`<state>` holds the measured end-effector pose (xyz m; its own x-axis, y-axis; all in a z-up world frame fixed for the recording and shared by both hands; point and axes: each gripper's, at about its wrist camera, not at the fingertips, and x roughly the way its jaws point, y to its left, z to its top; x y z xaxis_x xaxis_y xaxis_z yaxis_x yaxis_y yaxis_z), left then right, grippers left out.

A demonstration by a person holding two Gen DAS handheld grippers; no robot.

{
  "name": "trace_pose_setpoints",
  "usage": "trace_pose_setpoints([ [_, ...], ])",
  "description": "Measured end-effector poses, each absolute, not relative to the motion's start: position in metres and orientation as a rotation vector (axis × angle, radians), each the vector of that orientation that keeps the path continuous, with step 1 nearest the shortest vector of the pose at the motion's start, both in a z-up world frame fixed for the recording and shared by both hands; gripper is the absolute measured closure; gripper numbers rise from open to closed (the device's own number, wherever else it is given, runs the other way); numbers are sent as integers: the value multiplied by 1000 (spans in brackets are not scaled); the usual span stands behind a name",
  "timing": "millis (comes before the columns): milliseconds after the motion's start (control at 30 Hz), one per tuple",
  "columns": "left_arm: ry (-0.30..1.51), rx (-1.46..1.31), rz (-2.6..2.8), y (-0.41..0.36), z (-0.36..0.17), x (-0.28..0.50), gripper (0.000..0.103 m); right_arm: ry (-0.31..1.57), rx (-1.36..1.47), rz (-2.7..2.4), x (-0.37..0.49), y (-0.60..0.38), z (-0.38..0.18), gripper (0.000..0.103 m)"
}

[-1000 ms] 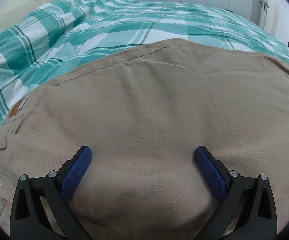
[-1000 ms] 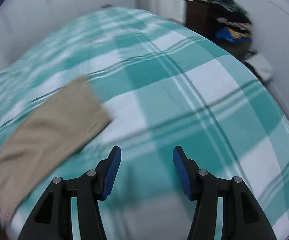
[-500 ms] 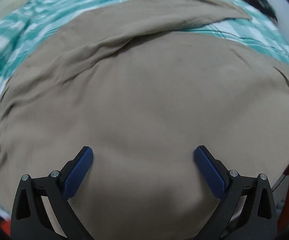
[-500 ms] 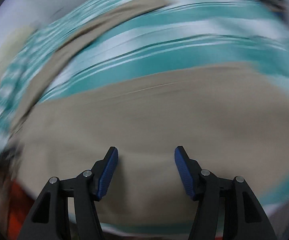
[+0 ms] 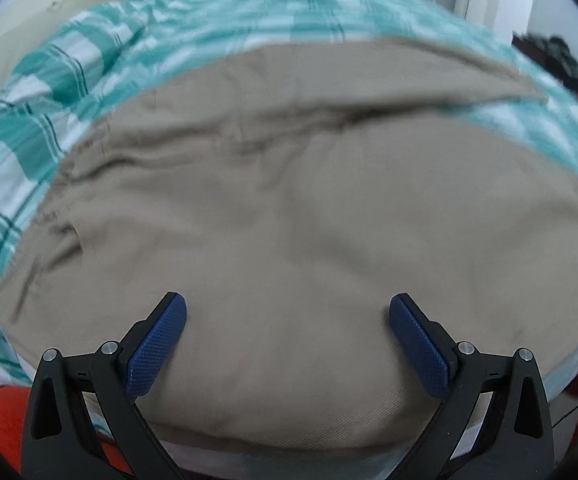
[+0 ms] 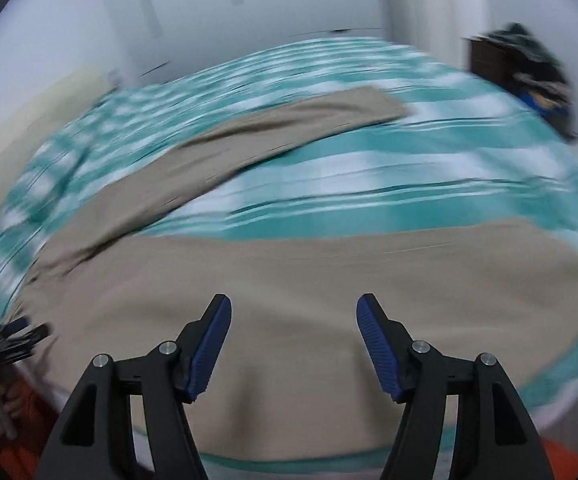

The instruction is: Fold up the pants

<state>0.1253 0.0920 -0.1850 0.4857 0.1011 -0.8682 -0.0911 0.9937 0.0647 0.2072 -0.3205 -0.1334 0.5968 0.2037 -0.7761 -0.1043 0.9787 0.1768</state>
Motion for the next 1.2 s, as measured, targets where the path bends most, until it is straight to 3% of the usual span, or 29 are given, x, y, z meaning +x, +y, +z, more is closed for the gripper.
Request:
trace_pose_setpoints([
  [167, 1053, -14, 123, 92, -188, 127, 1, 1004, 2, 232, 201, -266, -179, 38],
  [367, 1064, -19, 124, 90, -190, 132, 1, 1007, -11, 257, 200, -275, -204, 33],
  [1200, 1047, 3, 144, 88, -192, 129, 1, 988, -32, 261, 196, -270, -204, 32],
])
